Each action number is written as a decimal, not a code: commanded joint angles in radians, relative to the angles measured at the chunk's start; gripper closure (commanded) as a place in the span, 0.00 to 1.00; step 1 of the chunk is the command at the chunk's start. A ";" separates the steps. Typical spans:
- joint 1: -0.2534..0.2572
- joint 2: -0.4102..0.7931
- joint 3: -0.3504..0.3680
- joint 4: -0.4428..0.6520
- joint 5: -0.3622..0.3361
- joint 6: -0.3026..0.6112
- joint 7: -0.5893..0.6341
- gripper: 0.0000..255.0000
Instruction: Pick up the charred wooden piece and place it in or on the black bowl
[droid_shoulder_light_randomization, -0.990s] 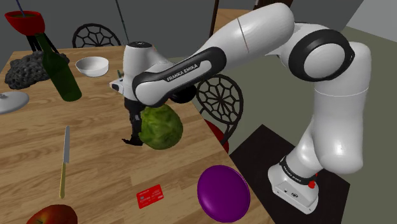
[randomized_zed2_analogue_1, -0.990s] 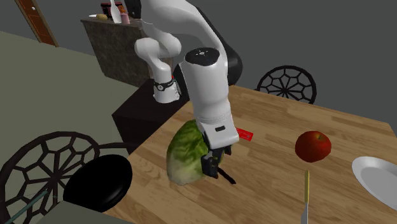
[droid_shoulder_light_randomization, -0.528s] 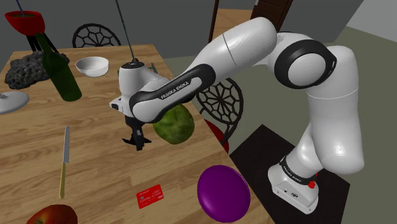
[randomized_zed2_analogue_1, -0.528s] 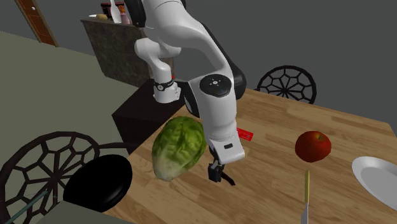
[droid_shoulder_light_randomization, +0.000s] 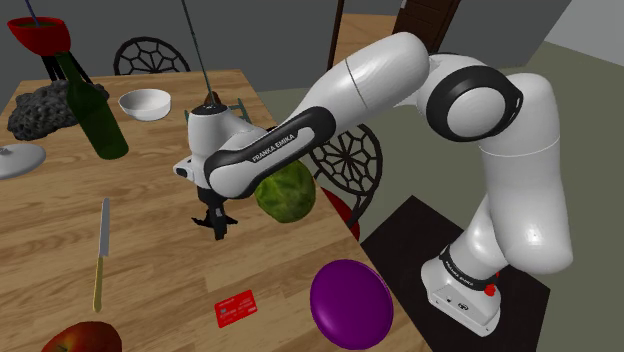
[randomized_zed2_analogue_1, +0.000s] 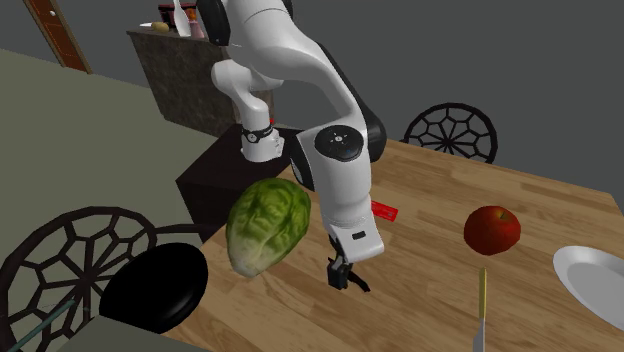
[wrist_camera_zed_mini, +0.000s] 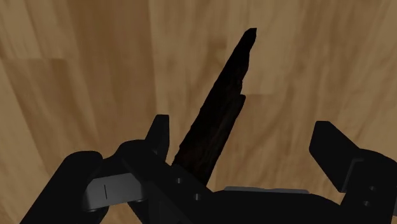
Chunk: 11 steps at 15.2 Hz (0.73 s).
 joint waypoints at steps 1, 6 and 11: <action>0.000 0.000 0.000 0.000 0.000 0.000 0.000 0.00; 0.000 0.000 0.000 0.000 0.000 0.000 0.000 1.00; 0.000 0.000 0.000 0.000 0.000 0.000 0.000 1.00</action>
